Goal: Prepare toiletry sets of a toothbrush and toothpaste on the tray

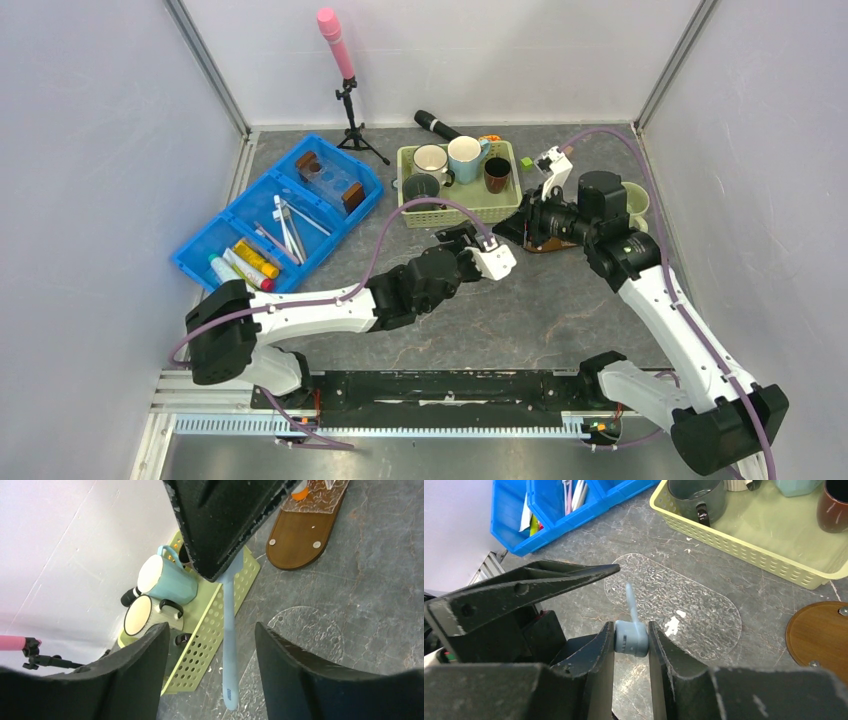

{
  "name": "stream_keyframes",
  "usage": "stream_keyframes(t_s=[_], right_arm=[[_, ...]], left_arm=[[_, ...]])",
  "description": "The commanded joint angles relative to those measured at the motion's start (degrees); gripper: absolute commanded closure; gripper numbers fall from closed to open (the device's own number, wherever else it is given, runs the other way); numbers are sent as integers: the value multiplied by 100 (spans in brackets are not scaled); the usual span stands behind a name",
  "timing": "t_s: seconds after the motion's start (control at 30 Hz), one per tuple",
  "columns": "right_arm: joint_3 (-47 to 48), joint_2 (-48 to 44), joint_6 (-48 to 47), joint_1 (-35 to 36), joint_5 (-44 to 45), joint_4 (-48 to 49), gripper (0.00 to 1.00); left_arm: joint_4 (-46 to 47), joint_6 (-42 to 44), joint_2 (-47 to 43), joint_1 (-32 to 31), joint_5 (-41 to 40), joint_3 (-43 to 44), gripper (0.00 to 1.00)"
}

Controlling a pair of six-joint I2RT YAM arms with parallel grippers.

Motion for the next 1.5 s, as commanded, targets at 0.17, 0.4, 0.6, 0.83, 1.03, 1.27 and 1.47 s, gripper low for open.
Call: stream_keyframes(t_s=[0.17,0.4,0.6,0.83,1.03,1.27,1.47], right_arm=[[320,19,-503,14,646,-439,100],[706,-170,-893,13,1494,-917,100],[880,-442,-1135,9,2353,-1185,100],[970,-830,-1326,9,3500,-1432,100],[855,-1201,-1372,5,4286,-1470,100],[504,-1608,-1307,10,4875,-1351,100],[178,-1933,-1272,9,5237,-1046,100]], left_arm=[[570,-61,-109,-50,-346,-110,1],[354,-359,-488,-39,-382,-215,0],[98,-656,-857,-14,-476,-273,0],[-496,-1276,-1327,340,-573,-173,0],[-1246,-2190,-1902,1039,-632,-40,0],[-1941,-2822,-2588,1865,-852,37,0],[-2541,-3440,-3074,2808,-839,19,0]])
